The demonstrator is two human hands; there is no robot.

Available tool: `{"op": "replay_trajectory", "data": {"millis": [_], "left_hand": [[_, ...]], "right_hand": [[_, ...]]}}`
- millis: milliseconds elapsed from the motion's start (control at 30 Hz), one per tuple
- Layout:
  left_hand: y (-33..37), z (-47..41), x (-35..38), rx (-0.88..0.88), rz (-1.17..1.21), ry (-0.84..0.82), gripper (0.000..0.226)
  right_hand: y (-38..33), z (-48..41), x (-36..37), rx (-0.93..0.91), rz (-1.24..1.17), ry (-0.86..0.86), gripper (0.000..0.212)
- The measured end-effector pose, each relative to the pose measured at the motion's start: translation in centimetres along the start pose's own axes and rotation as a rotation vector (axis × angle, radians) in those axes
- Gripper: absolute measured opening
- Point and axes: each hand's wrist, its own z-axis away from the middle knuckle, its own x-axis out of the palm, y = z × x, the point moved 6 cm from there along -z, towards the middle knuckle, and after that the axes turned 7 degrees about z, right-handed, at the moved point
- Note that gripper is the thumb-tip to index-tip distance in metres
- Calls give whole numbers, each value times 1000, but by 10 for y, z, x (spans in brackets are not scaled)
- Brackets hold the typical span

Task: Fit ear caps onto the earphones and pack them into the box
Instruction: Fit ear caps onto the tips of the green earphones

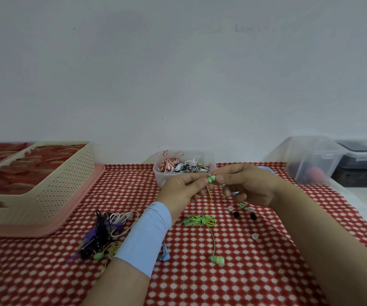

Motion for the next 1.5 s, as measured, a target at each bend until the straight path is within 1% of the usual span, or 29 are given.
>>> {"op": "replay_trajectory", "data": {"millis": [100, 200, 267, 400, 500, 667, 800, 1067, 1200, 1367, 1433, 1500], "left_hand": [[0, 0, -1, 12, -21, 9, 15], [0, -1, -1, 14, 36, -1, 14], [0, 0, 0, 15, 33, -8, 14], [3, 1, 0, 56, -45, -15, 13], [4, 2, -1, 75, -70, -2, 13], [0, 1, -4, 43, -56, 26, 13], [-3, -1, -8, 22, -86, 46, 14], [-4, -2, -8, 22, -83, 8, 17], [-5, -1, -9, 21, -41, -15, 15], [-5, -1, -9, 38, -70, -41, 16], [-5, -1, -10, 41, -69, -41, 18], [-6, -1, -9, 37, -41, -56, 18]], "right_hand": [[1, -1, 1, -1, -4, 5, 20], [1, -2, -1, 0, -19, 7, 22], [0, -2, -2, -3, -5, 2, 23], [-1, -1, -1, 6, 31, 1, 26], [-3, 1, -1, -6, 56, 46, 21], [-18, 7, -4, -125, 314, 162, 16], [-25, 11, -5, -165, 426, 184, 14], [-20, 9, -4, -116, 381, 155, 13], [-17, 8, -2, -81, 320, 140, 15], [-11, 6, 2, -48, 284, 69, 27], [-10, 5, 3, -43, 273, 58, 25], [-8, 5, 3, -36, 255, 50, 16]]}}
